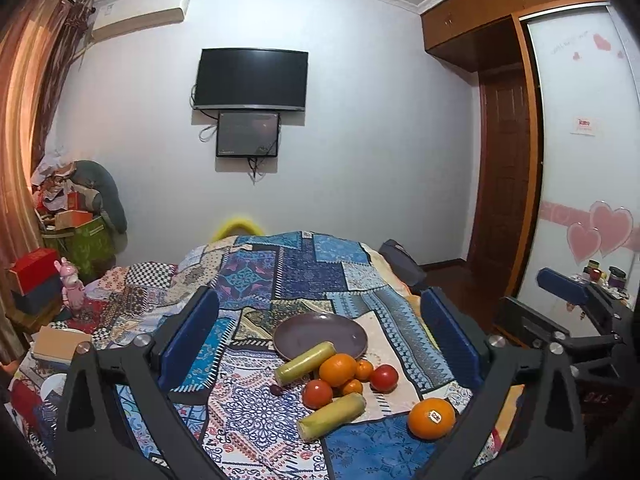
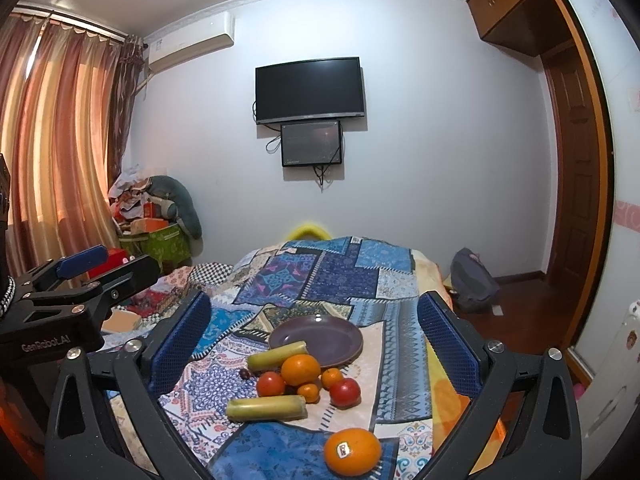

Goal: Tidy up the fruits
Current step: 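Move right tool to the Dole orange while left tool approaches a corn cob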

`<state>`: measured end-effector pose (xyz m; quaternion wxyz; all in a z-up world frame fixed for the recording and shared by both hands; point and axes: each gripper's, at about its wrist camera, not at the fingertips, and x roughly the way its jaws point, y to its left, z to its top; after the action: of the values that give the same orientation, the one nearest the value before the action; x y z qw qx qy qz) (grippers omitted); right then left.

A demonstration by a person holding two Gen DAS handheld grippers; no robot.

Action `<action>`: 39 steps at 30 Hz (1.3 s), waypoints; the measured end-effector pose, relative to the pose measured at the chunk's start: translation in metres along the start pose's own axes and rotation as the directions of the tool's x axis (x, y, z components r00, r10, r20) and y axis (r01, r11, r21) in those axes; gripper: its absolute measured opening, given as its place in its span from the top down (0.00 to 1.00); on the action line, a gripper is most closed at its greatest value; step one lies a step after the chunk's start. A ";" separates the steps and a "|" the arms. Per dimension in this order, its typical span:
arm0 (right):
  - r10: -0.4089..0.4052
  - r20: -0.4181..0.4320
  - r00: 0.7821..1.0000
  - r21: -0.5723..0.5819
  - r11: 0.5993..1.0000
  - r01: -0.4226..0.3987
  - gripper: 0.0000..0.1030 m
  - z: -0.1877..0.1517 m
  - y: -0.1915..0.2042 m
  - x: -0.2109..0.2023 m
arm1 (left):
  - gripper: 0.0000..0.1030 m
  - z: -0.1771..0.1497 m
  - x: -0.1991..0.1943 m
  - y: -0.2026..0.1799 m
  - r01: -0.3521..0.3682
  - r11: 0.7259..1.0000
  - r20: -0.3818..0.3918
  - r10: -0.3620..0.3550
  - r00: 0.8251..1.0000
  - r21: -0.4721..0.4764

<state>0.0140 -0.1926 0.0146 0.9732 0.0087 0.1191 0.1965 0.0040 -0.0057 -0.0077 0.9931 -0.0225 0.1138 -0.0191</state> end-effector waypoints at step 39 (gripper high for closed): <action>0.085 -0.615 0.784 0.120 0.993 -0.013 0.32 -0.145 -0.059 0.106 | 0.40 -0.161 0.205 0.012 0.172 0.983 -0.714 -0.161 0.681 -0.058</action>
<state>0.0976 -0.2109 -0.1549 0.8729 0.0002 0.4419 0.2068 0.1670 -0.0088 -0.2114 0.8645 -0.0167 0.4884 -0.1171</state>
